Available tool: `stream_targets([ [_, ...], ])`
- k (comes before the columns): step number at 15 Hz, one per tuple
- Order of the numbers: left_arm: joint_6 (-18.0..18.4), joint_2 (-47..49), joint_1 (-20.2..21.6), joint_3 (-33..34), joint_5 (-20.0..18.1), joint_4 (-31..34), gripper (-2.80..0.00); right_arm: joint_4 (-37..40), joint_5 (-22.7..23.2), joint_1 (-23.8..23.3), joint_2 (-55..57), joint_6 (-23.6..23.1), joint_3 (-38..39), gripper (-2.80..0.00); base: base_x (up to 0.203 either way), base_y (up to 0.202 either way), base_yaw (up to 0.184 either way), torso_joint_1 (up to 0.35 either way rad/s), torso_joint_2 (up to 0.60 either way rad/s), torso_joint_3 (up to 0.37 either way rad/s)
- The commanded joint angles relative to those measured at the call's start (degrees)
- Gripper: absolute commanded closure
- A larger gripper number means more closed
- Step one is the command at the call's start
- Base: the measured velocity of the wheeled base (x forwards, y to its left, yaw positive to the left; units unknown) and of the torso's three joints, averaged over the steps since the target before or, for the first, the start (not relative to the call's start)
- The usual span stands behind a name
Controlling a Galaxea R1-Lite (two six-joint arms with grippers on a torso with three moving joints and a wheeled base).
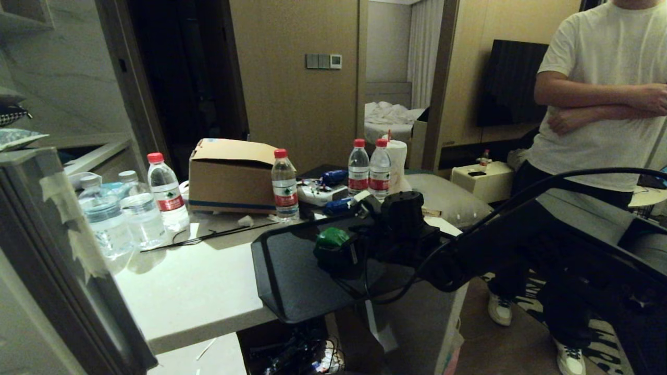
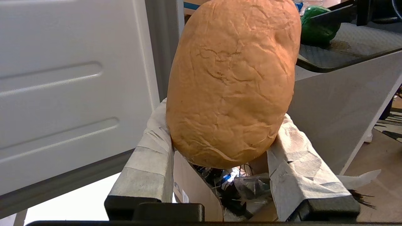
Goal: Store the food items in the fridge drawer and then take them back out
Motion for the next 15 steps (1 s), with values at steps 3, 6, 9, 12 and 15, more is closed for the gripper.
stream_targets([
  [3, -0.02, 0.02, 0.01, 0.00, 0.04, 0.02, 0.00, -0.48, 0.08, 0.04, 1.71, 0.04, -1.10, -2.80, 0.000, 0.000, 0.000, 0.000, 0.00, 0.000],
  [6, -0.02, 0.02, 0.01, 0.00, 0.04, 0.02, 0.00, -0.48, 0.16, 0.04, 2.22, 0.13, -2.04, -2.80, 0.000, 0.000, 0.000, 0.000, 0.00, 0.000],
  [9, -0.02, 0.02, 0.01, 0.00, 0.04, 0.02, 0.00, -0.30, 0.77, 0.12, 2.93, 0.04, -2.83, -2.80, 0.000, 0.000, 0.000, 0.000, 0.00, 0.000],
  [12, -0.02, 0.02, 0.01, 0.00, 0.04, 0.02, 0.00, -0.29, 0.78, 0.12, 3.71, 0.06, -3.09, -2.80, 0.000, 0.000, 0.000, 0.000, 0.00, 0.000],
  [15, -0.02, 0.02, 0.01, -0.07, 0.04, 0.02, 0.00, -0.29, 0.78, 0.12, 3.89, 0.13, -3.61, 0.00, 0.000, 0.000, 0.000, 0.000, 0.00, 0.000],
])
